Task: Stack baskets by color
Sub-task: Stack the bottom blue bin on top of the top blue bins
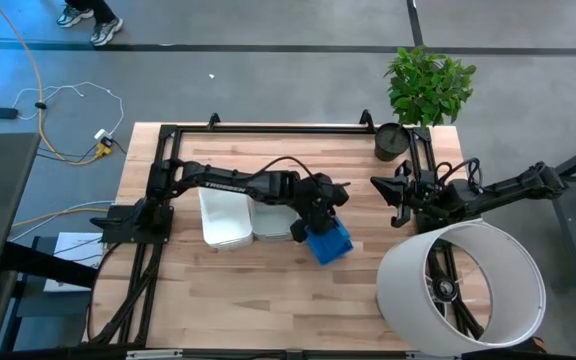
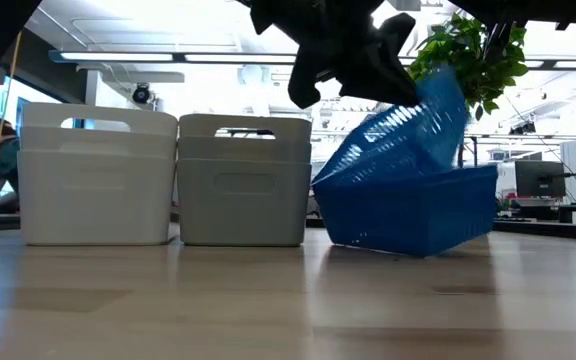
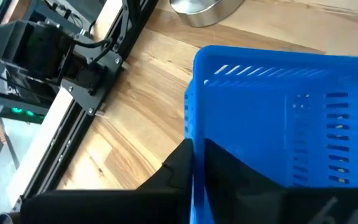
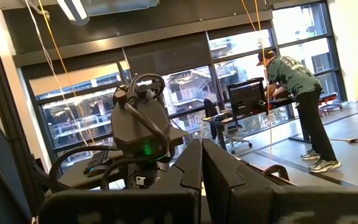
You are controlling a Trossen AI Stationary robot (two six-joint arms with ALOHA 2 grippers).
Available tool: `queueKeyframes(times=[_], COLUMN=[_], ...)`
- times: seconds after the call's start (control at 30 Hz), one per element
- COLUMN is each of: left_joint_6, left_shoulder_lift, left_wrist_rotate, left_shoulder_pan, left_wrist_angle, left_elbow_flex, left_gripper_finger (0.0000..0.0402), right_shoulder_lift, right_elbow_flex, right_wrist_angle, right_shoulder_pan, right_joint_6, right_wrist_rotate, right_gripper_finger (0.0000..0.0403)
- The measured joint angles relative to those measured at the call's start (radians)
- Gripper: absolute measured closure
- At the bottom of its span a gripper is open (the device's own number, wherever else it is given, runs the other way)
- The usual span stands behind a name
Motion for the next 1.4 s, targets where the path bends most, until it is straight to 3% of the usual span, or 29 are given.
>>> queueKeyframes(times=[0.43,0.73,1.0,1.23,1.4], left_joint_6=[-0.023,-0.255,-0.561,-0.825,-1.026], left_shoulder_lift=[-0.002,-0.111,-0.298,-0.508,-0.701], left_wrist_rotate=[0.003,0.008,0.112,0.175,0.157], left_shoulder_pan=[-0.004,-0.007,0.031,0.081,0.077], left_wrist_angle=[0.004,-0.090,-0.123,-0.079,0.242], left_elbow_flex=[0.000,-0.001,-0.007,-0.161,-0.443], left_gripper_finger=[0.0293,0.0240,0.0227,0.0227,0.0227], right_shoulder_lift=[0.000,0.002,0.054,0.181,0.268], right_elbow_flex=[0.000,0.000,0.000,0.007,0.092], right_wrist_angle=[-0.014,-0.164,-0.391,-0.436,-0.552], right_shoulder_pan=[0.000,0.000,-0.001,-0.005,-0.021], right_joint_6=[0.003,0.151,0.365,0.441,0.460], right_wrist_rotate=[0.003,0.045,-0.032,-0.112,-0.154], right_gripper_finger=[0.0403,0.0403,0.0403,0.0403,0.0403])
